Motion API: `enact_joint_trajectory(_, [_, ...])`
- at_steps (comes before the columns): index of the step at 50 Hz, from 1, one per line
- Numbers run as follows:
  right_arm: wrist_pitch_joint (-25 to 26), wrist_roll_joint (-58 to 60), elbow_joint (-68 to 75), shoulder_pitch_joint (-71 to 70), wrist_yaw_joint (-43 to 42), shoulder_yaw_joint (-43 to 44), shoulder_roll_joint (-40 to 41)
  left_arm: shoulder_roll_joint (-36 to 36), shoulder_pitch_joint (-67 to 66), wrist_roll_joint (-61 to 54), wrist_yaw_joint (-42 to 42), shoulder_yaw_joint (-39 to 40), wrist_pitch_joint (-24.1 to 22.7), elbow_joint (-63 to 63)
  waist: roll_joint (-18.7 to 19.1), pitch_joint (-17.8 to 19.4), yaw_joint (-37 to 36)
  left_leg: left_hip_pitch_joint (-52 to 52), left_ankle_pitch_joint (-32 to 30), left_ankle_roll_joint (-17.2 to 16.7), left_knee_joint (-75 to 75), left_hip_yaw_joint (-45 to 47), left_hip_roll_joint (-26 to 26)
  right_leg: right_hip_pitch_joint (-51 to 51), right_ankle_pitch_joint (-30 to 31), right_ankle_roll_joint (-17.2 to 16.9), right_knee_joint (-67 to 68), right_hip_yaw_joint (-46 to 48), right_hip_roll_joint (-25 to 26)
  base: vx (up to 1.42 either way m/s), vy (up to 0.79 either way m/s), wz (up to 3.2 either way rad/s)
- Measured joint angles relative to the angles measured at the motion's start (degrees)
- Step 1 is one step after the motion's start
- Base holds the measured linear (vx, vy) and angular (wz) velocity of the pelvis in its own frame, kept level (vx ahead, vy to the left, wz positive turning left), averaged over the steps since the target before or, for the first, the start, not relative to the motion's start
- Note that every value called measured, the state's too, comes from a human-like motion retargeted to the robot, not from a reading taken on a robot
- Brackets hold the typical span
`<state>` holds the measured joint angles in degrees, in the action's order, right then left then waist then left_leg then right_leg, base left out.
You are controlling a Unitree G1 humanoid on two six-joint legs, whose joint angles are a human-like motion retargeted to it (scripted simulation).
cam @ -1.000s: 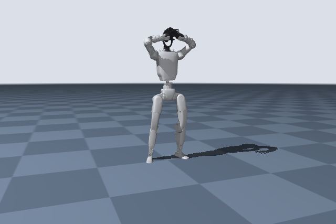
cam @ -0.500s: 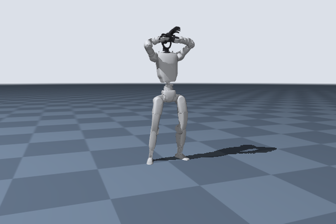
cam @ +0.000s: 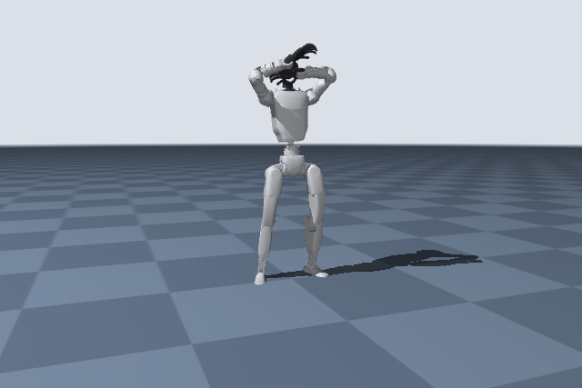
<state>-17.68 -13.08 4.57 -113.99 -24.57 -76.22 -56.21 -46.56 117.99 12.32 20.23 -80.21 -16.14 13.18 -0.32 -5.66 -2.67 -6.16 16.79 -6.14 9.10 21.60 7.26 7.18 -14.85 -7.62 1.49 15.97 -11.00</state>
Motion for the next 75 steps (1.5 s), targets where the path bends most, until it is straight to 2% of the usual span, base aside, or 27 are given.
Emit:
enact_joint_trajectory(3, [0.3, -0.2, -4.0, 3.9, 6.6, -0.2, -0.7, 0.7, 0.8, -6.1, 7.7, 0.9, 1.1, 0.2, -2.3, 1.0, 1.4, -0.4, 0.0, 0.0, -0.1, 0.1, -0.1, 0.3, 0.0, 0.1, 0.0, -0.1, -0.1, 0.0, 0.0, 0.0])
enact_joint_trajectory(7, [0.2, -1.0, -17.1, 7.7, 7.9, 2.0, -1.0, 1.8, 0.9, -15.6, 13.6, 6.5, 3.4, -15.2, -2.9, 2.0, 1.6, -0.7, -0.1, 0.5, -0.1, 0.2, -0.3, 0.6, 0.0, -0.3, -0.2, -0.2, -0.2, 0.0, 0.0, 0.0])
enact_joint_trajectory(10, [-0.8, -4.4, -23.4, 8.1, 5.3, 6.6, 1.1, 1.9, 1.7, -20.7, 9.5, 4.8, 4.4, -27.5, -2.6, 2.2, 1.8, -0.7, -0.1, 1.1, -0.1, 0.5, -0.4, 0.5, 0.1, -0.6, -0.3, -0.4, -0.4, 0.0, 0.0, 0.0])
enact_joint_trajectory(12, [-1.6, -6.6, -22.7, 7.2, 2.1, 9.6, 3.0, 1.5, 1.5, -22.7, 4.3, 1.1, 3.7, -30.4, -2.1, 2.0, 1.7, -0.6, -0.1, 1.3, -0.1, 0.7, -0.4, 0.2, 0.1, -0.6, -0.3, -0.6, -0.4, 0.0, 0.0, 0.0])
enact_joint_trajectory(15, [-2.6, -6.5, -15.8, 3.3, -6.1, 9.3, 4.8, -0.2, -1.5, -19.5, 0.9, 0.0, 2.0, -24.4, 0.3, 1.4, 0.0, -0.5, -0.2, 1.3, -0.2, 1.0, -0.3, -0.2, 0.3, -0.3, -0.3, -1.0, -0.2, 0.0, 0.0, 0.0])
enact_joint_trajectory(18, [-1.6, -1.4, -5.0, -1.4, -12.5, 4.9, 5.5, -2.4, -2.2, -8.0, 5.5, 0.0, 1.5, -9.6, 2.0, 1.0, -1.2, -0.3, -0.3, 0.9, -0.3, 1.2, -0.1, -0.6, 0.4, -0.1, -0.1, -1.2, 0.0, 0.0, 0.0, 0.0])
enact_joint_trajectory(20, [0.0, 2.0, 0.7, -2.2, -11.1, 2.1, 4.7, -2.4, -0.8, -1.8, 8.7, 0.0, 1.6, -1.5, 1.6, 0.7, -1.3, -0.2, -0.3, 0.6, -0.4, 1.1, 0.0, -0.7, 0.3, 0.0, -0.1, -1.2, 0.1, 0.0, 0.0, 0.0])
enact_joint_trajectory(22, [1.1, 4.3, 3.6, -0.9, -5.5, 0.4, 3.6, -1.9, 1.1, 0.0, 11.4, 0.0, 2.1, 2.1, 0.0, 1.0, -0.6, -0.2, -0.3, 0.2, -0.4, 0.8, 0.0, -0.5, 0.3, 0.0, 0.0, -0.9, 0.1, 0.0, 0.0, 0.0])
enact_joint_trajectory(25, [1.7, 6.3, 1.3, 2.9, 3.0, 0.2, 2.2, -1.3, 3.4, -2.6, 15.2, 1.0, 3.7, -1.9, -2.1, 1.8, 0.7, -0.3, -0.3, 0.1, -0.3, 0.2, 0.0, 0.0, 0.1, 0.0, 0.0, -0.3, 0.0, 0.0, 0.0, 0.0])
enact_joint_trajectory(28, [0.8, 6.9, -8.9, 5.9, 6.2, 1.5, 0.7, -0.3, 3.5, -7.9, 16.2, 4.4, 5.1, -14.6, -2.4, 2.2, 0.7, -0.4, -0.3, 0.4, -0.1, -0.2, -0.2, 0.6, -0.1, -0.5, -0.2, 0.3, -0.2, 0.0, 0.0, 0.0])
enact_joint_trajectory(31, [-0.3, 3.6, -18.8, 7.1, 6.4, 5.4, 1.2, -0.1, 3.6, -11.7, 10.0, 2.6, 5.7, -26.5, -2.2, 2.5, 0.9, -0.4, -0.3, 0.9, 0.0, -0.5, -0.4, 0.9, -0.2, -0.9, -0.3, 0.6, -0.3, 0.0, 0.0, 0.0])
enact_joint_trajectory(33, [-1.2, -0.3, -22.0, 7.1, 5.1, 8.1, 2.4, -0.2, 2.7, -13.1, 4.2, 0.3, 5.1, -30.0, -1.8, 2.4, 0.8, -0.4, -0.2, 1.2, 0.1, -0.5, -0.4, 0.9, -0.2, -1.0, -0.3, 0.6, -0.4, 0.0, 0.0, 0.0])
enact_joint_trajectory(35, [-2.4, -3.3, -21.0, 5.6, 1.6, 8.8, 3.5, -0.9, 0.2, -12.6, 0.2, 0.0, 3.4, -27.8, -0.6, 2.1, -0.1, -0.4, -0.2, 1.2, 0.0, -0.4, -0.3, 0.7, -0.2, -0.9, -0.3, 0.5, -0.3, 0.0, 0.0, 0.0])
enact_joint_trajectory(39, [-2.0, -1.6, -8.8, 1.1, -5.5, 6.6, 4.7, -2.5, -1.7, -4.7, 1.2, 0.0, 1.0, -10.4, 0.9, 1.5, -1.6, -0.3, -0.2, 0.7, -0.1, -0.1, 0.0, 0.4, -0.1, -0.4, -0.1, 0.1, 0.0, 0.0, 0.0, 0.0])
enact_joint_trajectory(43, [1.1, 2.5, 0.5, 1.2, 0.8, 3.7, 3.5, -2.0, 0.4, -0.7, 6.1, 0.0, 1.5, 1.8, -0.9, 1.5, -1.1, -0.4, -0.1, 0.2, -0.2, -0.2, 0.1, 0.3, -0.3, -0.1, 0.1, 0.1, 0.1, 0.0, 0.0, 0.0])
enact_joint_trajectory(45, [1.5, 4.4, 0.0, 3.1, 5.4, 3.0, 2.5, -2.0, 1.4, -2.1, 9.8, 0.6, 2.4, 0.9, -2.1, 1.6, -0.5, -0.5, -0.1, 0.1, -0.1, -0.3, 0.0, 0.5, -0.4, 0.0, 0.1, 0.2, 0.1, 0.0, 0.0, 0.0])
enact_joint_trajectory(50, [1.3, 7.5, -14.9, 7.4, 8.8, 5.0, -0.3, -4.2, 1.5, -9.6, 11.2, 6.2, 6.2, -15.7, -2.2, 2.2, -0.6, -0.8, 0.0, 0.8, -0.1, -0.3, -0.2, 1.0, -0.6, -0.5, -0.1, 0.4, -0.2, 0.0, 0.0, 0.0])
enact_joint_trajectory(55, [1.0, 2.1, -26.7, 11.2, 10.3, 12.0, -4.9, -11.8, 3.6, -10.8, 1.2, 1.0, 8.5, -22.8, -1.8, 2.5, -0.3, -0.9, 0.1, 1.3, 0.0, 0.1, -0.3, 0.8, -0.6, -0.8, -0.1, 0.0, -0.3, 0.0, 0.0, 0.0])
enact_joint_trajectory(58, [1.4, -0.4, -26.1, 11.3, 10.5, 12.5, -11.2, -19.0, 1.1, -11.3, -4.1, 0.0, 7.9, -17.9, -0.8, 2.6, -0.7, -0.9, 0.2, 1.1, 0.0, 0.4, -0.2, 0.5, -0.5, -0.7, 0.0, -0.4, -0.2, 0.0, 0.0, 0.0])
enact_joint_trajectory(63, [2.3, -2.8, -19.0, 11.8, 13.5, 11.3, -23.1, -32.7, -5.5, -9.4, -7.9, 0.0, 6.2, -7.5, 0.0, 2.8, -0.1, -0.7, 0.2, 0.2, 0.0, 0.6, 0.0, 0.1, -0.4, -0.6, 0.2, -0.7, 0.0, 0.0, 0.0, 0.0])
enact_joint_trajectory(68, [3.5, -2.7, -13.8, 18.4, 18.9, 16.6, -34.4, -46.5, -9.4, -5.1, -9.3, 1.1, 6.5, -1.1, -0.9, 5.3, 1.6, -0.5, 0.4, -0.4, 0.3, 0.3, 0.1, 0.2, -0.5, -0.4, 0.4, -0.6, 0.0, 0.0, 0.0, 0.0])
enact_joint_trajectory(73, [5.2, 1.8, -10.5, 30.6, 22.4, 27.3, -41.9, -59.2, -15.9, -7.9, -11.8, 5.9, 6.1, -0.5, -2.4, 7.1, 3.6, -0.1, 0.4, -0.4, 0.5, -0.1, -0.1, 0.0, -0.5, -0.6, 0.6, -0.3, -0.2, 0.0, 0.0, 0.0])
enact_joint_trajectory(75, [6.2, 5.2, -9.0, 49.7, 24.0, 46.9, -39.3, -68.0, -9.8, -8.9, -14.3, 0.0, 5.6, 0.7, -3.5, 8.2, 6.5, 0.0, 0.3, -0.4, 0.7, -0.4, -0.1, 0.1, -0.6, -0.6, 0.7, -0.1, -0.3, 0.0, 0.0, 0.0])
